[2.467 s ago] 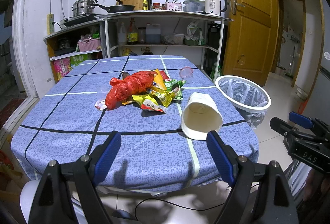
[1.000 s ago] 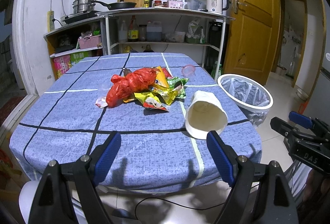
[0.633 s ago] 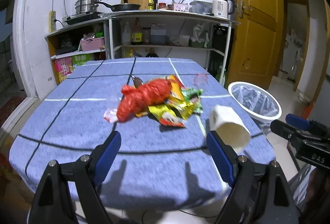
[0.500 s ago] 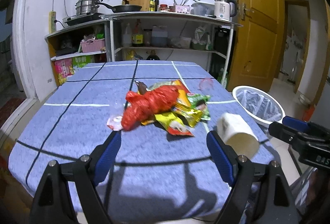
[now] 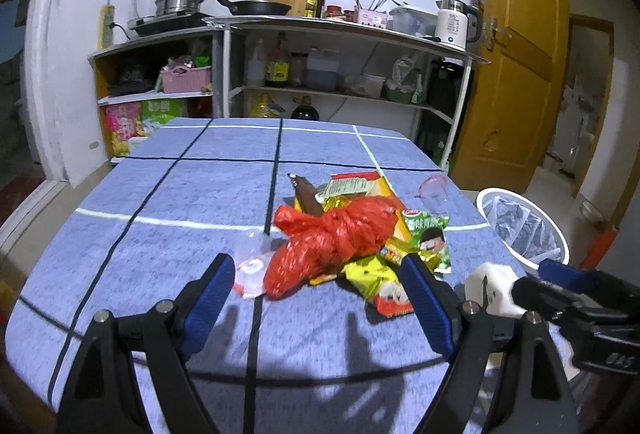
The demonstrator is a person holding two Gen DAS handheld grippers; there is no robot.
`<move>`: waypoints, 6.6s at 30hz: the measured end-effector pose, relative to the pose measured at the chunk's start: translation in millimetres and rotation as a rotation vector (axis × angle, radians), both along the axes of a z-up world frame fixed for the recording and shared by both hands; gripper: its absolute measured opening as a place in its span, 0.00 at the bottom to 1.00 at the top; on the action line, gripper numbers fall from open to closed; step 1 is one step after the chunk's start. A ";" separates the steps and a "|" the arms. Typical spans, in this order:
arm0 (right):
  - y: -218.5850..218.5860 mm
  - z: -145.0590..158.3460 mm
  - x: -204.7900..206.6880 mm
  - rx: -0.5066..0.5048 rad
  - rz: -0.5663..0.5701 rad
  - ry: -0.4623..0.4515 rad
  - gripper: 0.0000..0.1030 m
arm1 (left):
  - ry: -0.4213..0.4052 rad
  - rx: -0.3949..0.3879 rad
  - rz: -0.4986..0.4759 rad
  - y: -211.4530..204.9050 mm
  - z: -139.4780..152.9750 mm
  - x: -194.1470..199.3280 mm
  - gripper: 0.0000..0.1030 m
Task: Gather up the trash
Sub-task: 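Grasp the white paper cup with the right tool while the left tool grasps the red bag, then carry the red bag and white cup over the bin and open both tools, then grasp the clear plastic cup with the left tool while the right tool grasps the green wrapper, then carry the clear cup and green wrapper over the bin and release both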
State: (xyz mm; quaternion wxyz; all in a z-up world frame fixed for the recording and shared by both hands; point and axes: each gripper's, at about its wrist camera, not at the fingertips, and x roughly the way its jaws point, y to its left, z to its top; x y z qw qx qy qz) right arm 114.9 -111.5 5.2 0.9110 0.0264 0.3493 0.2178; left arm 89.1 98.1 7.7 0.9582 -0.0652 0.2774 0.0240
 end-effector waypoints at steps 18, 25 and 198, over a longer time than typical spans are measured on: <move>-9.6 -43.0 43.9 0.073 -0.024 0.353 0.71 | 0.150 0.115 -0.129 -6.0 -21.5 71.8 0.80; -14.3 -41.0 44.3 0.112 0.002 0.367 0.61 | 0.232 0.121 -0.197 -15.8 -33.8 78.9 0.51; -112.2 -12.9 126.0 0.104 -0.084 0.139 0.14 | 0.061 -0.047 -0.295 -92.5 11.9 93.5 0.31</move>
